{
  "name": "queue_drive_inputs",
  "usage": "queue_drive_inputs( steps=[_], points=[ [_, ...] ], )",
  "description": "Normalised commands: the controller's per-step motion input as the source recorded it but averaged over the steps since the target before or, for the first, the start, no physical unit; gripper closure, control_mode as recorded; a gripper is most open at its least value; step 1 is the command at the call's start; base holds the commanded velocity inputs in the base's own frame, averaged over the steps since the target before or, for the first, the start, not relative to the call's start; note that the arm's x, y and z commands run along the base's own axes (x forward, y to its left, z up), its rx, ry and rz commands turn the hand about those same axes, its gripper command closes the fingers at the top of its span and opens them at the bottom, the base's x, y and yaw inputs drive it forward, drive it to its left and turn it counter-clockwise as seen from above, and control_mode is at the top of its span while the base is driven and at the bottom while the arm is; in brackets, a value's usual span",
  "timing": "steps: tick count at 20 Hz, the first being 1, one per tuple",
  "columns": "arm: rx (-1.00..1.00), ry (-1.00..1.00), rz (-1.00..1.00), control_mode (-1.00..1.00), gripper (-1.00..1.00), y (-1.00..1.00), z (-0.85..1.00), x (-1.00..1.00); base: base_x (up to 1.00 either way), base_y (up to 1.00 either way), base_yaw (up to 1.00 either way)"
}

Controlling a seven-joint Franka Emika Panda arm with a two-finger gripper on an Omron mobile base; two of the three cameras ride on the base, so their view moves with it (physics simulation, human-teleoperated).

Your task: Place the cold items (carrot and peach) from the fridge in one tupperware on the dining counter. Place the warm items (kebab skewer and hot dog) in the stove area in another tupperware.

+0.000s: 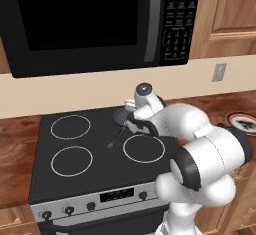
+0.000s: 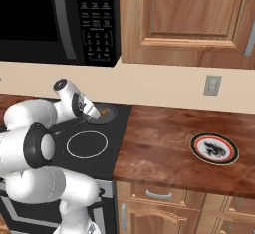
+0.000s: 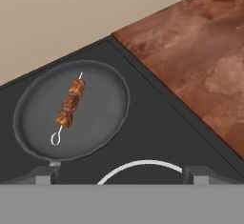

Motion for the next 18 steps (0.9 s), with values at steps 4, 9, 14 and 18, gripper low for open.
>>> queue_drive_inputs(
  steps=[4, 9, 14, 18],
  points=[
    [0.00, 0.00, 0.00, -1.00, -1.00, 0.00, -0.47, 0.47, 0.00, 0.00, 0.00],
    [0.00, 0.00, 0.00, -1.00, -1.00, 0.00, -0.29, 0.54, 0.00, 0.00, 0.00],
    [-0.01, 0.02, 0.00, -1.00, -1.00, 0.00, -0.20, 0.54, 0.00, 0.00, 0.00],
    [-0.02, 0.03, 0.00, -1.00, -1.00, 0.00, -0.29, 0.46, 0.00, 0.00, 0.00]
  ],
)
